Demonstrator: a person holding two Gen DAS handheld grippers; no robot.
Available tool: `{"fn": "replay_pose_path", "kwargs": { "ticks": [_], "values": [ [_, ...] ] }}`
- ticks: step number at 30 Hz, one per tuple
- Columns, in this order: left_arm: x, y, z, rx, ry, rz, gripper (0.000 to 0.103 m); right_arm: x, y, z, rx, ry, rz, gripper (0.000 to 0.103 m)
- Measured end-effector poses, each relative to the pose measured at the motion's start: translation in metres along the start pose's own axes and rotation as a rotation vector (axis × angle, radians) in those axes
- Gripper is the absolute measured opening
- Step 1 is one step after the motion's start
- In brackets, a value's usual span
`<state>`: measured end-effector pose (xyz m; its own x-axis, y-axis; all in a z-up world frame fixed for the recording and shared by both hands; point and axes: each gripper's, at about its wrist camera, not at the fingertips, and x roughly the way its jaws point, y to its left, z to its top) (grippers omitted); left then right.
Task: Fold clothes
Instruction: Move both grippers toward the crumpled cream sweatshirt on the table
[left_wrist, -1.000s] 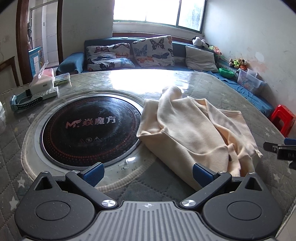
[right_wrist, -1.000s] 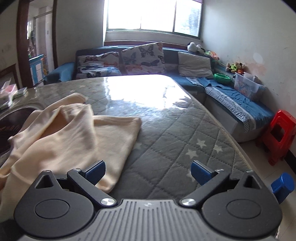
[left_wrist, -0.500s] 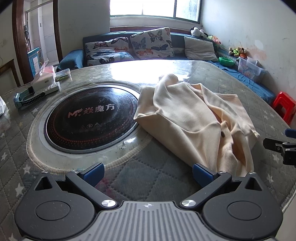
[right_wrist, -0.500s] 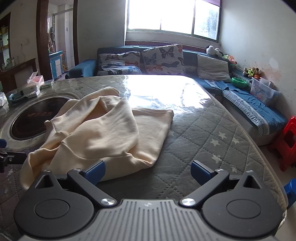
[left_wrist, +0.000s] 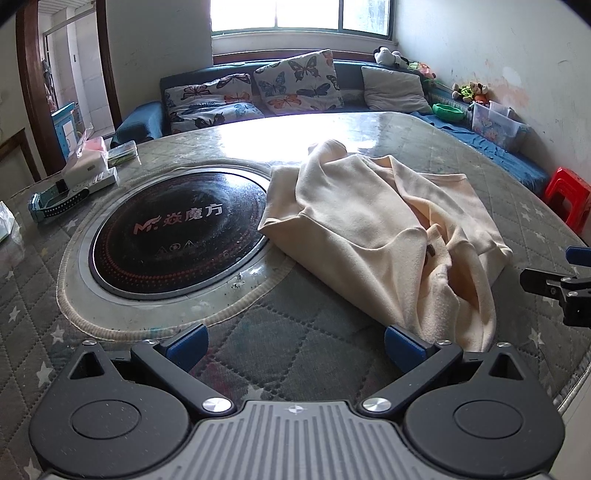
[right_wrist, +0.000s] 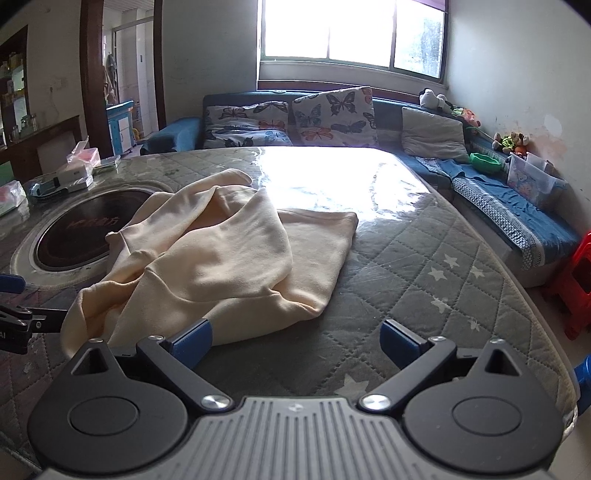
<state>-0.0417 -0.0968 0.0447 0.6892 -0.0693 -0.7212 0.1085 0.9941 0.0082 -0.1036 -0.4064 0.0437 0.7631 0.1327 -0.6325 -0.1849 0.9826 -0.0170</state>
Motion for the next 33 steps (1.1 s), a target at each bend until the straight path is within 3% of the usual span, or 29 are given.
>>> {"fn": "replay_pose_path", "kwargs": {
  "ticks": [33],
  "values": [
    [0.016,-0.003,0.034,0.055,-0.008,0.029,0.103,0.019,0.010,0.026,-0.056,0.012,0.050,0.092]
  ]
}}
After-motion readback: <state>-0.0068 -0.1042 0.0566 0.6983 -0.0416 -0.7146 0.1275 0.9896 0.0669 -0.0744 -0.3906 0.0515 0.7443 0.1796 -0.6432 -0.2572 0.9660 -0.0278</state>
